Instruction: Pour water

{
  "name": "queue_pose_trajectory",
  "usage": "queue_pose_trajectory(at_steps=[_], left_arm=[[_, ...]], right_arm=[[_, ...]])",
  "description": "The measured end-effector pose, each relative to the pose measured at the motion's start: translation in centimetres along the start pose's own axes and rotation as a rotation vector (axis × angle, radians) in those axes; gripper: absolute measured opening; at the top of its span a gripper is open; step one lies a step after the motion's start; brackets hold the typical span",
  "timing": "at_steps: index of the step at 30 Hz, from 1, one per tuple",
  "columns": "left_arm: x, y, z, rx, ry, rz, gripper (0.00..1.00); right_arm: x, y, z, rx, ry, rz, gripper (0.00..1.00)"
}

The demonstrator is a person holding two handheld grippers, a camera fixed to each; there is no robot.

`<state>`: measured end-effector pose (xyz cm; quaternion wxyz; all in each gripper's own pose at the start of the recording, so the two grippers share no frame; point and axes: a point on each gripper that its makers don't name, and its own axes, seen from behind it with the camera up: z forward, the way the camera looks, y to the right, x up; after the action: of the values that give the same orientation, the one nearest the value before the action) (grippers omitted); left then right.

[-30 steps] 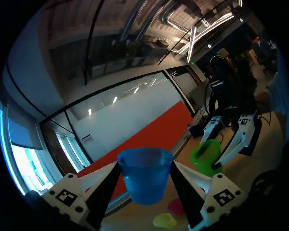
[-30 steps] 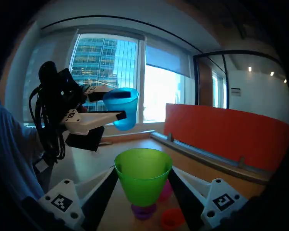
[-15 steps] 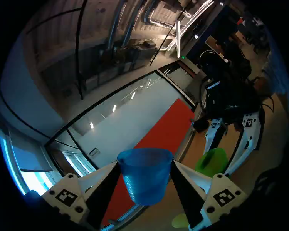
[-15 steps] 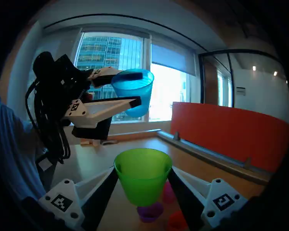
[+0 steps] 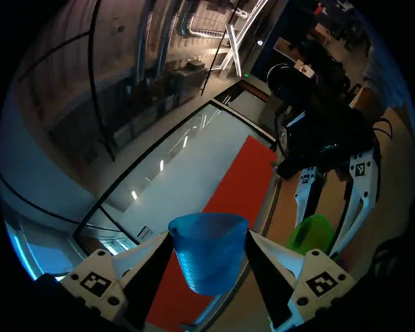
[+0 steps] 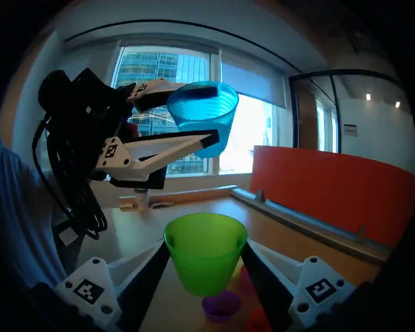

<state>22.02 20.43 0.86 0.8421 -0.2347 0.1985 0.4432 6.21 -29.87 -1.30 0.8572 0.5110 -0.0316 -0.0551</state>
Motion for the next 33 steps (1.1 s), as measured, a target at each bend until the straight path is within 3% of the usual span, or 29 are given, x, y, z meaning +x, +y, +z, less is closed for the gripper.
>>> queue_pose_trajectory(at_steps=[17, 33], left_arm=[[1.2, -0.2, 1.4, -0.007, 0.010, 0.144, 0.86], [1.6, -1.0, 1.9, 0.012, 0.011, 0.224, 0.86]], right_arm=[[0.2, -0.1, -0.3, 0.006, 0.002, -0.007, 0.90], [0.4, 0.3, -1.3, -0.006, 0.006, -0.012, 0.89]])
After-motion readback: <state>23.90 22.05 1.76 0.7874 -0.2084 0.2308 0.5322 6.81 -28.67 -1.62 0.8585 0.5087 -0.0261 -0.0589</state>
